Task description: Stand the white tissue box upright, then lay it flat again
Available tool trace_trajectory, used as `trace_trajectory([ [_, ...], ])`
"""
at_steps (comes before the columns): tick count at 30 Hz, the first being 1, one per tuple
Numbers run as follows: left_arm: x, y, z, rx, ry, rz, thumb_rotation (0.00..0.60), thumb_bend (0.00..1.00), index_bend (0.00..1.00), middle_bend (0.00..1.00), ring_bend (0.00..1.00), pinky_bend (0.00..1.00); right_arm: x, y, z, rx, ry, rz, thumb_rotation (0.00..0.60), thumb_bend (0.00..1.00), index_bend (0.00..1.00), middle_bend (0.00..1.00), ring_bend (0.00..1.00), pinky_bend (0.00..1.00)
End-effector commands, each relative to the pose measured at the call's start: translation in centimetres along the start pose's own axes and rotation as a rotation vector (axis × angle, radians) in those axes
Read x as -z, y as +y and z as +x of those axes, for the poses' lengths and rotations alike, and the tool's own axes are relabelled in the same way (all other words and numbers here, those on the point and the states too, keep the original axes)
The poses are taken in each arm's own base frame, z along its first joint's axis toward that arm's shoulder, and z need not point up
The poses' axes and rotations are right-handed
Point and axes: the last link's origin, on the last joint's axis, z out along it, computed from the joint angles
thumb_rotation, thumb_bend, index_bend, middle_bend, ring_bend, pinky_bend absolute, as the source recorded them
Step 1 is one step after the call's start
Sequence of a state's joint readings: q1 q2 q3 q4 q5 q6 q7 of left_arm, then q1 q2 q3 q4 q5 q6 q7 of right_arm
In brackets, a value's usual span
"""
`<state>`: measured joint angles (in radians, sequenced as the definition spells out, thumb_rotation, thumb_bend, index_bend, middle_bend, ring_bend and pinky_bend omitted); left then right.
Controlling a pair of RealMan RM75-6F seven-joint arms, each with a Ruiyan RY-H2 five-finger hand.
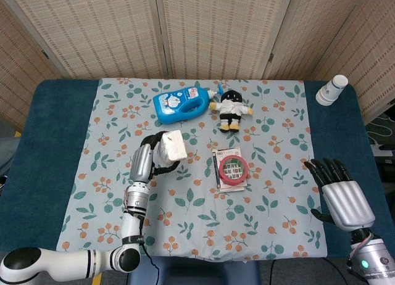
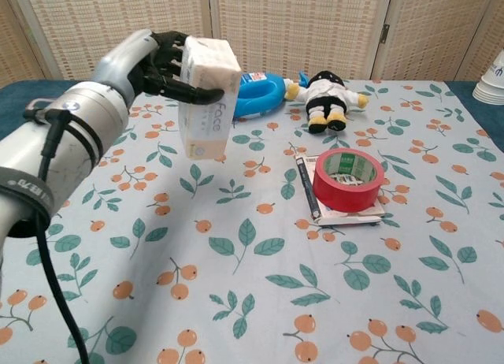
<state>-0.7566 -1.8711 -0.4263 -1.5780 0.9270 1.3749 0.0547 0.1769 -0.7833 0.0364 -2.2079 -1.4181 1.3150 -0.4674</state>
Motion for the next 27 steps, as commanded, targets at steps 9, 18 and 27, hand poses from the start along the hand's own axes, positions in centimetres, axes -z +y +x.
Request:
trace_trajectory([
  [9, 0.7, -5.5, 1.4, 0.232, 0.077, -0.012, 0.600, 0.29, 0.30, 0.38, 0.18, 0.12, -0.1, 0.0, -0.2, -0.001, -0.007, -0.008, 0.600, 0.11, 0.07, 0.06, 0.00, 0.03],
  [18, 0.8, -9.3, 0.8, 0.141, 0.106, -0.017, 0.600, 0.28, 0.26, 0.34, 0.15, 0.11, -0.5, 0.4, -0.4, -0.005, -0.023, -0.024, 0.600, 0.11, 0.07, 0.06, 0.00, 0.03],
  [27, 1.2, -11.9, 0.5, 0.133, 0.097, 0.038, 0.600, 0.27, 0.24, 0.31, 0.14, 0.11, -0.7, 0.3, -0.7, -0.009, -0.037, -0.023, 0.600, 0.11, 0.07, 0.06, 0.00, 0.03],
])
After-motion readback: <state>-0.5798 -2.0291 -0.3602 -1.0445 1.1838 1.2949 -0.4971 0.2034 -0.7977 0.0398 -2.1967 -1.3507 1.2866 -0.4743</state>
